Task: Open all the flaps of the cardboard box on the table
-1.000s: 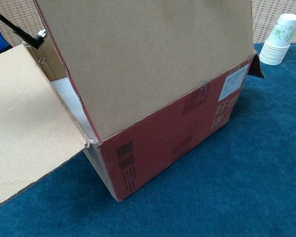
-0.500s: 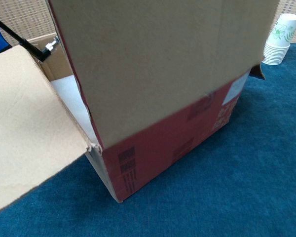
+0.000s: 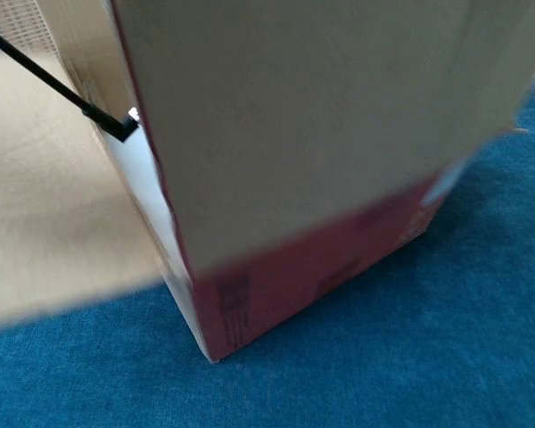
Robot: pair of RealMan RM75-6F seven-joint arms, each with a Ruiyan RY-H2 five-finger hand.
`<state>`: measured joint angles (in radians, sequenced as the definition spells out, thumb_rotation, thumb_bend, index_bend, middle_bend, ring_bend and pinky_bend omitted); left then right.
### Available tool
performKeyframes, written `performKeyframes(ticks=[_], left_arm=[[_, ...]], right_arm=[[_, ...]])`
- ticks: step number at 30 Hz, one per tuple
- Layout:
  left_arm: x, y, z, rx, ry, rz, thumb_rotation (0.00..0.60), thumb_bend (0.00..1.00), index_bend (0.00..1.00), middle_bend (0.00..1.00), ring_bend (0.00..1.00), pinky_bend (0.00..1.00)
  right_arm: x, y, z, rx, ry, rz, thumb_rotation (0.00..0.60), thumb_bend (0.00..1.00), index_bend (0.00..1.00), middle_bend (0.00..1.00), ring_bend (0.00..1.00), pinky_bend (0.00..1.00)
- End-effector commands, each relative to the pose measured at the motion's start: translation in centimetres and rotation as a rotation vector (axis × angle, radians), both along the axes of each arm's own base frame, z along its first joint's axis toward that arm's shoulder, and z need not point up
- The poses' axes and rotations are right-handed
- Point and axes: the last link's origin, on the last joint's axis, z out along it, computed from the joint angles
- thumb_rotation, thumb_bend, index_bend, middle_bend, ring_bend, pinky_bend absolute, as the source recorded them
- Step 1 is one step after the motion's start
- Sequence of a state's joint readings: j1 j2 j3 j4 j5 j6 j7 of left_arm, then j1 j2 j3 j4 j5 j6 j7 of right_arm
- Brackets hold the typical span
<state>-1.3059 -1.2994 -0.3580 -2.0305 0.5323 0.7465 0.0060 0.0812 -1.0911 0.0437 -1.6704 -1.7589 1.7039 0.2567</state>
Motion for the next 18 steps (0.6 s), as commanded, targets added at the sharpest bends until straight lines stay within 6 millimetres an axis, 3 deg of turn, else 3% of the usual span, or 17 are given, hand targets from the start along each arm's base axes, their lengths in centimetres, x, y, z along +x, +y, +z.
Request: performKeyframes(ticks=[1, 18], left_arm=[[-0.6, 0.2, 0.5, 0.013, 0.009, 0.016, 0.157, 0.0, 0.42, 0.41, 0.26, 0.39], [-1.0, 0.8, 2.7, 0.036, -0.046, 0.033, 0.156, 0.0, 0.42, 0.41, 0.26, 0.39]], right_arm=[[0.0, 0.0, -0.1, 0.003, 0.003, 0.002, 0.6, 0.0, 0.0, 0.0, 0.0, 0.12], [0.1, 0.1, -0.2, 0.012, 0.005, 0.002, 0.6, 0.0, 0.0, 0.0, 0.0, 0.12]])
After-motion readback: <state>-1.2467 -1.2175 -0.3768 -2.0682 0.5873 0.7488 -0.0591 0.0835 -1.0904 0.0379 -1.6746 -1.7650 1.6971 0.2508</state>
